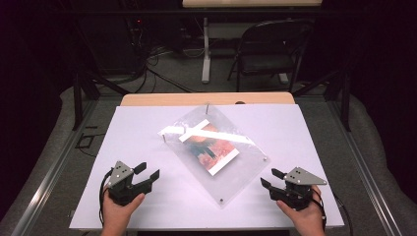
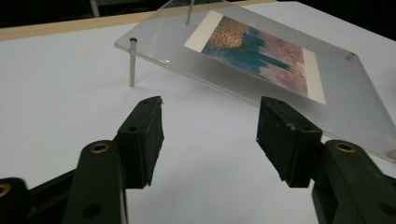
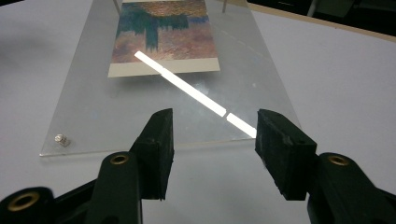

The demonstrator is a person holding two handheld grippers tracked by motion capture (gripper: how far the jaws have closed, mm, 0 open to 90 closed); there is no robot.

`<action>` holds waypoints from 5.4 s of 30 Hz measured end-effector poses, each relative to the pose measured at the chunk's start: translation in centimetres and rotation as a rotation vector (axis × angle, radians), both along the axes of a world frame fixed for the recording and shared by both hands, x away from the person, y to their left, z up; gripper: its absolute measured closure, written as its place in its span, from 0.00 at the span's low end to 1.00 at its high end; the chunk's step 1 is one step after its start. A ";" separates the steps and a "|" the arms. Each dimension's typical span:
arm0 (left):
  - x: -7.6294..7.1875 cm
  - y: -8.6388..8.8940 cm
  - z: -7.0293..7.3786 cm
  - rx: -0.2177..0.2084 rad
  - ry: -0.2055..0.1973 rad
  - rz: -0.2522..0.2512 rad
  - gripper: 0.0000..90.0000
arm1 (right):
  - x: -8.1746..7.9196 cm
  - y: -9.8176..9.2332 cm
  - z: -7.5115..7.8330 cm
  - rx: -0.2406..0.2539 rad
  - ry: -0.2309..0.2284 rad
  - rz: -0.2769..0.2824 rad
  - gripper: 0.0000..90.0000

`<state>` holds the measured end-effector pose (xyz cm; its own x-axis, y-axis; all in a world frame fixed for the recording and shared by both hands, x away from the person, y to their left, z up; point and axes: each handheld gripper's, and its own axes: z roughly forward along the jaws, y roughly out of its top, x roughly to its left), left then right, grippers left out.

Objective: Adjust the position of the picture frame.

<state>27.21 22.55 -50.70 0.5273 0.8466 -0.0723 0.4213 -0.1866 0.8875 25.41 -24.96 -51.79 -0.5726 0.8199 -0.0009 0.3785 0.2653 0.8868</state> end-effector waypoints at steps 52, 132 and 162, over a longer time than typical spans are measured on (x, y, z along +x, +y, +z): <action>11.3 -1.2 -0.5 0.039 0.184 0.066 1.00 | 4.7 5.4 -0.7 -0.094 0.100 0.175 1.00; 15.8 -2.7 -5.2 0.053 0.159 0.107 0.86 | 3.1 14.1 -4.0 -0.278 0.180 0.195 1.00; 16.1 -4.5 -4.9 0.157 0.107 0.042 0.92 | 3.2 13.9 -3.9 -0.270 0.190 0.190 1.00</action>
<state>43.29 18.02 -55.64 0.4875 0.8731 0.0087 0.5223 -0.2996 0.7984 28.59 -11.11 -55.71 -0.7250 0.6839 -0.0819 0.4510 0.5612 0.6940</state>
